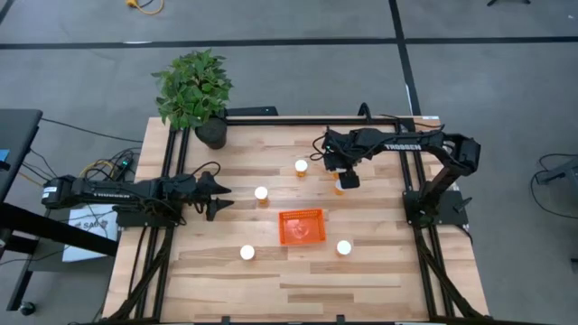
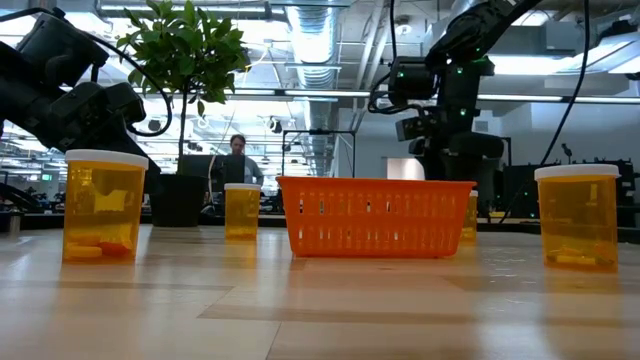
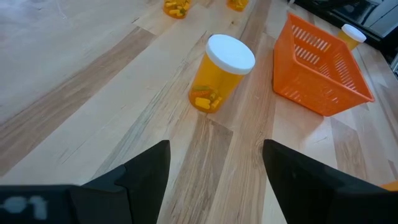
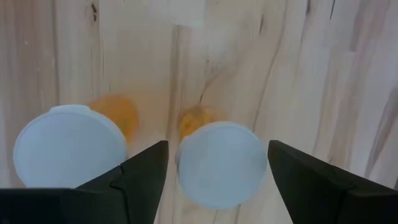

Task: Pick and place pill bottles into a basket
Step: Put the orange pill bottle into the orange bin

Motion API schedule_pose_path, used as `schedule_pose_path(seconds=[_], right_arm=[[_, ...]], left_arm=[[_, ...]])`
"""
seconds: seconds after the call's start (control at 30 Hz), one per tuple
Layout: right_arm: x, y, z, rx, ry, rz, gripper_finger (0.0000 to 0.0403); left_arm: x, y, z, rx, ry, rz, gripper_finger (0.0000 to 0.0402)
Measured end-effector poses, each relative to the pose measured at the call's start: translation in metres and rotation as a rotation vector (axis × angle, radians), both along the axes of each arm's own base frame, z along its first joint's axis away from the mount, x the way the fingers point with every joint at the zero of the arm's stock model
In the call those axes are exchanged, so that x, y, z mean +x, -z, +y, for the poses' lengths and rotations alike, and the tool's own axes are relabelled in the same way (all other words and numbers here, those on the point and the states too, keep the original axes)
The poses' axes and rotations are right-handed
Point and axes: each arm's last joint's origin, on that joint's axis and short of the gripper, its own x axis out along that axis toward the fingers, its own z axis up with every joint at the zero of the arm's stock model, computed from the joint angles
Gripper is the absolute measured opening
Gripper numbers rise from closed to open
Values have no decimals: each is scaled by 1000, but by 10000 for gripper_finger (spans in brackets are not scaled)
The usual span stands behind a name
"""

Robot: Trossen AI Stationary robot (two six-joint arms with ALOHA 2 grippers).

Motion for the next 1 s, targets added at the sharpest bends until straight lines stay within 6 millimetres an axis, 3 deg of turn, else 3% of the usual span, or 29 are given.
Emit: schedule_pose_path(seconds=[0.73,1.0], right_arm=[[-1,0,-2,1,10,4,270],[-1,0,-2,1,10,4,243]], left_arm=[[0,0,0,0,1,0,245],[0,0,0,-1,2,0,245]])
